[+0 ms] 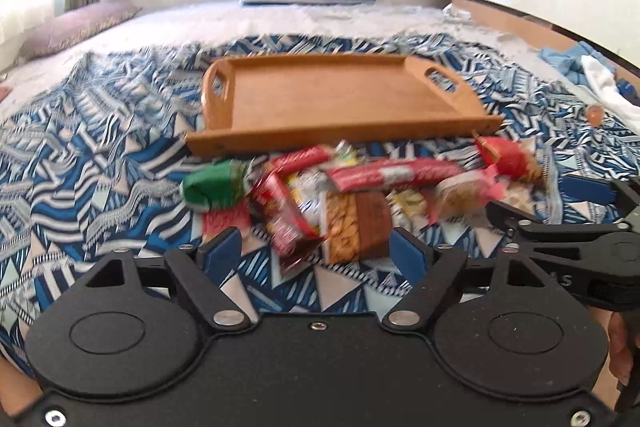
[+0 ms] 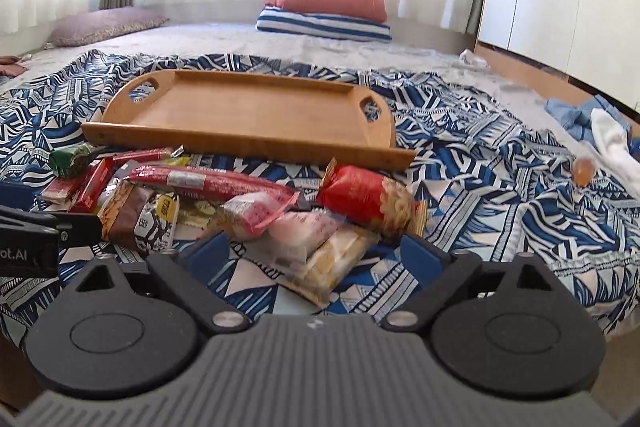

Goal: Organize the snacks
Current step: 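Lower the left tool onto the red chocolate bar while the right tool lowers onto the clear pastry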

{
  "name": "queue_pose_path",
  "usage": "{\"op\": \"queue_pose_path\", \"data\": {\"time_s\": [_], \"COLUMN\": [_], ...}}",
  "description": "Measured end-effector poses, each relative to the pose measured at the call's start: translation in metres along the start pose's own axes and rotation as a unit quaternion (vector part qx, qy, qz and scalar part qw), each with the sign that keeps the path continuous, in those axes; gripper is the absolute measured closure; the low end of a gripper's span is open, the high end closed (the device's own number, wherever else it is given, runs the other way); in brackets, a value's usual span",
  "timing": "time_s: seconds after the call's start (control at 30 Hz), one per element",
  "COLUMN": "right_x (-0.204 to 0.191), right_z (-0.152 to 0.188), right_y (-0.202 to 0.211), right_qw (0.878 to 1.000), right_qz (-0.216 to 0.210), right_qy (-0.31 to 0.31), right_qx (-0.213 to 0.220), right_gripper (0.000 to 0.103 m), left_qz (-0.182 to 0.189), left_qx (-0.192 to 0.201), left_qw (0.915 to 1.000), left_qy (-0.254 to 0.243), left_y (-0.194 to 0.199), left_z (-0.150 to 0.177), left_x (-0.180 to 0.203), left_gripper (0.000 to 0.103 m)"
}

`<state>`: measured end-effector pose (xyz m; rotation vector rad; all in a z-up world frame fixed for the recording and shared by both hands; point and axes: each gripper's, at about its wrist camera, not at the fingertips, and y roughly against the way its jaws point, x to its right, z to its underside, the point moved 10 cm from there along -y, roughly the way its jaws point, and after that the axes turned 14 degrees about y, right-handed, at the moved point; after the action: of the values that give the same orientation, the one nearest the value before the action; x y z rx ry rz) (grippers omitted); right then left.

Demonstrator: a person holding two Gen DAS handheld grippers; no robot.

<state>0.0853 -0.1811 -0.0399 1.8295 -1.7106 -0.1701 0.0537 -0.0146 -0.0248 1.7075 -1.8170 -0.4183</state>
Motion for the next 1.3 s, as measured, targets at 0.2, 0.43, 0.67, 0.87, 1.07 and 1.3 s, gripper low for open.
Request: {"op": "queue_pose_path", "data": {"time_s": [0.2,0.43,0.67,0.87,1.07,1.3], "right_x": [0.009,0.018,0.009,0.02,0.038,0.034], "right_z": [0.007,0.018,0.014,0.014,0.027,0.018], "right_y": [0.001,0.002,-0.004,-0.007,-0.007,-0.007], "right_qw": [1.0,1.0,1.0,0.997,0.991,0.99], "right_qz": [0.005,0.005,-0.002,0.061,0.07,0.056], "right_qy": [0.011,-0.002,-0.011,-0.04,-0.098,-0.128], "right_qx": [-0.001,-0.011,-0.01,-0.035,-0.05,-0.037], "right_gripper": [0.02,0.044,0.052,0.057,0.057,0.057], "left_qz": [0.001,-0.046,-0.04,-0.041,-0.045,-0.055], "left_qx": [0.009,0.005,-0.004,-0.004,-0.01,0.004], "left_qw": [1.0,0.9975,0.9957,0.9924,0.9912,0.9898], "left_qy": [-0.003,0.053,0.084,0.116,0.124,0.131], "left_y": [0.001,-0.01,-0.027,-0.037,-0.045,-0.041], "left_z": [-0.002,-0.008,-0.011,-0.017,-0.015,-0.02], "left_x": [0.009,-0.025,-0.028,-0.034,-0.038,-0.041], "left_gripper": [0.055,0.067,0.079,0.08,0.074,0.075]}}
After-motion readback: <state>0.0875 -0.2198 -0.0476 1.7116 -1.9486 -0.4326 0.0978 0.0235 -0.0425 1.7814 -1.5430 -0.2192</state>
